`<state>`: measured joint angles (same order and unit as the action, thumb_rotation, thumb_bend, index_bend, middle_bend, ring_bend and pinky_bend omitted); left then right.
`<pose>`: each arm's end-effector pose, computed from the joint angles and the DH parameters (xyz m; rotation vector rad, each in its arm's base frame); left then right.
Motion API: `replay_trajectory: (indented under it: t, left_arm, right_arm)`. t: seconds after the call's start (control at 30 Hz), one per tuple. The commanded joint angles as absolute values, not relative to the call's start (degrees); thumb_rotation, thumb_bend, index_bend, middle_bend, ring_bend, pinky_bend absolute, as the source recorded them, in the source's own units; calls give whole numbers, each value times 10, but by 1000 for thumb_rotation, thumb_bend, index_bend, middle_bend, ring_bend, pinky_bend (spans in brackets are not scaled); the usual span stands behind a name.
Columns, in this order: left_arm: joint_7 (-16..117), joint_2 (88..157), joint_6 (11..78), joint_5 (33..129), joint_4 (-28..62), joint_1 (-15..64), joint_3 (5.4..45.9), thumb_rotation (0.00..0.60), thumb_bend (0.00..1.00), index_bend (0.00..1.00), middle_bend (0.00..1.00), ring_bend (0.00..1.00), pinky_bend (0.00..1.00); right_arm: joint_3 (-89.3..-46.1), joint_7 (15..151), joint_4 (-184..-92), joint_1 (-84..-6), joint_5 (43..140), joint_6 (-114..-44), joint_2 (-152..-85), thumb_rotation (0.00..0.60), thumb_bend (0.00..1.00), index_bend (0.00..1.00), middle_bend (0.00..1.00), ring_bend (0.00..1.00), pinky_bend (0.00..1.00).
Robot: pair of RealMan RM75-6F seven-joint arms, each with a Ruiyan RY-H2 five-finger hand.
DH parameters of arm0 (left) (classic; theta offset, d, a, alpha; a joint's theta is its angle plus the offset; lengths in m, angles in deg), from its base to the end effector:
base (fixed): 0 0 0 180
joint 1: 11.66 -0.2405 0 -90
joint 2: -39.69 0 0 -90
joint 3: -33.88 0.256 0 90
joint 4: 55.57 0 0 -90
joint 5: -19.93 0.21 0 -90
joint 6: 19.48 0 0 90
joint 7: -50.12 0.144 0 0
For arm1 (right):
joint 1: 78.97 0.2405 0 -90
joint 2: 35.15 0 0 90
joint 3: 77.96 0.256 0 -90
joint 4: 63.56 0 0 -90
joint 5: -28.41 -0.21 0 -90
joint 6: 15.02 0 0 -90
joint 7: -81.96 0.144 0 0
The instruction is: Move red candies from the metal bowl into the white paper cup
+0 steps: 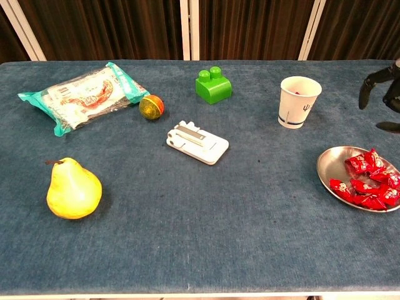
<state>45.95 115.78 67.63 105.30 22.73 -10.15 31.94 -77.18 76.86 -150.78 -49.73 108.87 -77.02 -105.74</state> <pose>-0.3476 0.1596 0.1160 -1.3083 -0.9552 -0.8944 -0.2556 -0.2911 0.0781 1.8357 -0.8872 0.8071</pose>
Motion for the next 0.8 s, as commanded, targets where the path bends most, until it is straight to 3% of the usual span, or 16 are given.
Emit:
replay_trajectory:
  t: [0.03,0.8]
  left_arm:
    - [459,1158,680,1054,228,-103,320,600,0,0,0,0,0]
    - [458,1156,684,1051,228,-110,322,600,0,0,0,0,0]
  right_arm:
    - [-789,755,-1498,-509,1092,-759,-1062,600,465,495,903,1000,1000]
    - [-791,717,-1408,-497,1085,-699,-1132,600,464,516,904,1000,1000]
